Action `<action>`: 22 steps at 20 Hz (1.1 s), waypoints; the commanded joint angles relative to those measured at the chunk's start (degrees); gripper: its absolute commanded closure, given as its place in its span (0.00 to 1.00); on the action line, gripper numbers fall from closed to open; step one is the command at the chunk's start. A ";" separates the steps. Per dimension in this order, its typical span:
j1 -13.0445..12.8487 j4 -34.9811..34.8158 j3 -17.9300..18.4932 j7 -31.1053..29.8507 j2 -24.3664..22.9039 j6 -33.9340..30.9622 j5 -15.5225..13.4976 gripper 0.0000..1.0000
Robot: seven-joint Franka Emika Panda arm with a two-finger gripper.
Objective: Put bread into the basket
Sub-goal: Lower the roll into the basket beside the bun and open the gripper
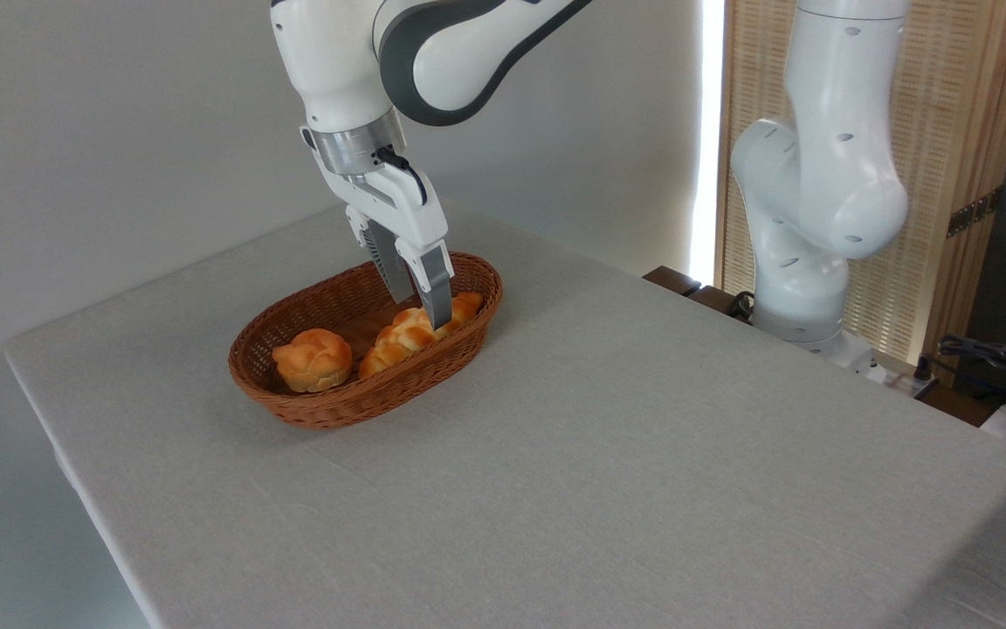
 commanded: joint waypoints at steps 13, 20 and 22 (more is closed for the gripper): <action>1.00 22.37 20.53 18.88 -0.21 -16.91 -0.89 0.00; 9.16 28.17 15.46 18.45 3.74 -16.99 -0.10 0.00; 15.04 28.80 10.19 18.53 4.36 -16.99 -0.10 0.00</action>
